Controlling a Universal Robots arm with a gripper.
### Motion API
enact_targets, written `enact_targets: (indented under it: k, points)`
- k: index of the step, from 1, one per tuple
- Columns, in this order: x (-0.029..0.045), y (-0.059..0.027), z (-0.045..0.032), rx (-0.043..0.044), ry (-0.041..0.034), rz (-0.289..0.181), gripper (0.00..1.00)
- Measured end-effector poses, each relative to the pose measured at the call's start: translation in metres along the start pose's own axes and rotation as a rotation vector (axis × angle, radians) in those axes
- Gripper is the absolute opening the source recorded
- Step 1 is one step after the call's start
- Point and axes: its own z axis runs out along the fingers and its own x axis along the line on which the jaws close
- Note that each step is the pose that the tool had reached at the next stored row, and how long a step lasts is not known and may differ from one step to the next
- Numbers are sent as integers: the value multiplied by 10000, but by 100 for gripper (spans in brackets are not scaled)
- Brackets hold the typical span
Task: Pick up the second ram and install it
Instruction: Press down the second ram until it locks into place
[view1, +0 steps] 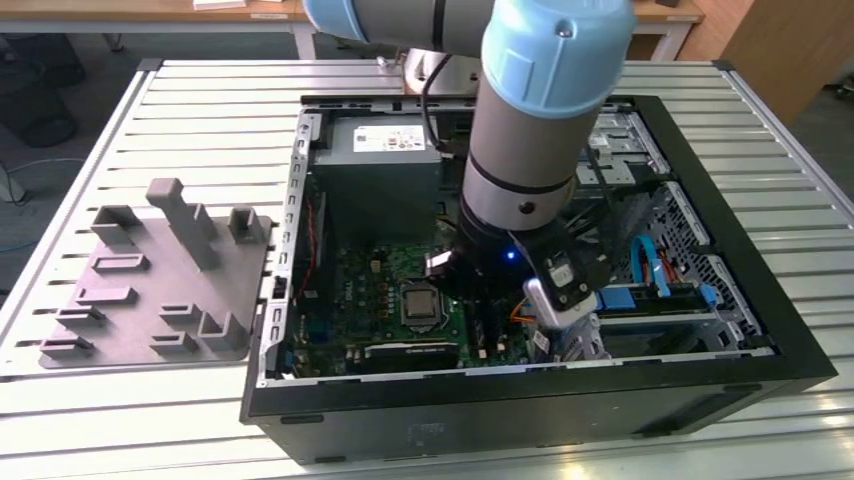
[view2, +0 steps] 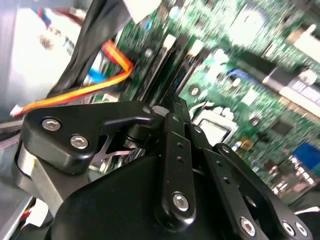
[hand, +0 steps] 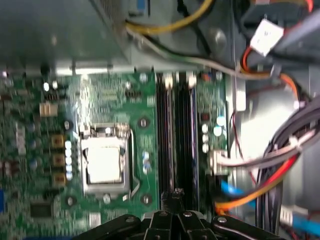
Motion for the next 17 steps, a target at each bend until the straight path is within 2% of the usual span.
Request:
enact_targets:
  k: [2, 6, 8, 13, 15, 17]
  points:
    - [-3, -66, 6, 94, -3, 1, 10]
    - [-14, -245, 39, 112, -4, 0, 10]
    - [-17, -297, 51, 122, -2, 0, 10]
    - [-19, -306, 64, 113, -2, 1, 10]
    - [-19, -302, 18, 74, -11, 1, 10]
    - [-17, -308, -87, 104, -3, 1, 10]
